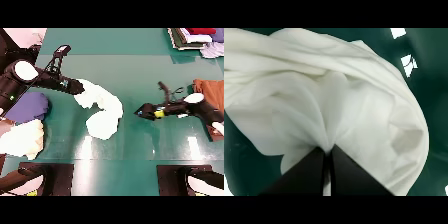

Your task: Fold the shirts.

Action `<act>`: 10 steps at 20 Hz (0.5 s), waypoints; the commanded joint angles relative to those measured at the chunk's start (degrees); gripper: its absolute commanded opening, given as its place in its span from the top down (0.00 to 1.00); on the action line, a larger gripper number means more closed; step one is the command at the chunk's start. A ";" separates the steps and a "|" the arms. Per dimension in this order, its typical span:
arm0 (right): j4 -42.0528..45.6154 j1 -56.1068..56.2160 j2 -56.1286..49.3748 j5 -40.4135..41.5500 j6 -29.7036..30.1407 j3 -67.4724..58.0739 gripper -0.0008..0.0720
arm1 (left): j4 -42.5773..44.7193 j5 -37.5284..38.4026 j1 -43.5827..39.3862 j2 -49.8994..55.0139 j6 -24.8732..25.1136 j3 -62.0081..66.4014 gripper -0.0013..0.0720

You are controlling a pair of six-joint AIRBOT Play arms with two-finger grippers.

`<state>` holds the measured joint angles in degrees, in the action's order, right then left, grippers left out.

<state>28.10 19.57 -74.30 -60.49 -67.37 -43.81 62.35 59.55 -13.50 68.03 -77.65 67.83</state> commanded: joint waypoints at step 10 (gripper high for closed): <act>-7.54 8.61 -19.93 6.32 4.79 -15.65 0.58 | 2.29 2.86 0.15 -0.11 0.15 0.09 0.94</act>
<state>21.02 27.51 -91.85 -53.98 -62.81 -56.66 64.34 62.22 -13.37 67.96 -77.49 67.85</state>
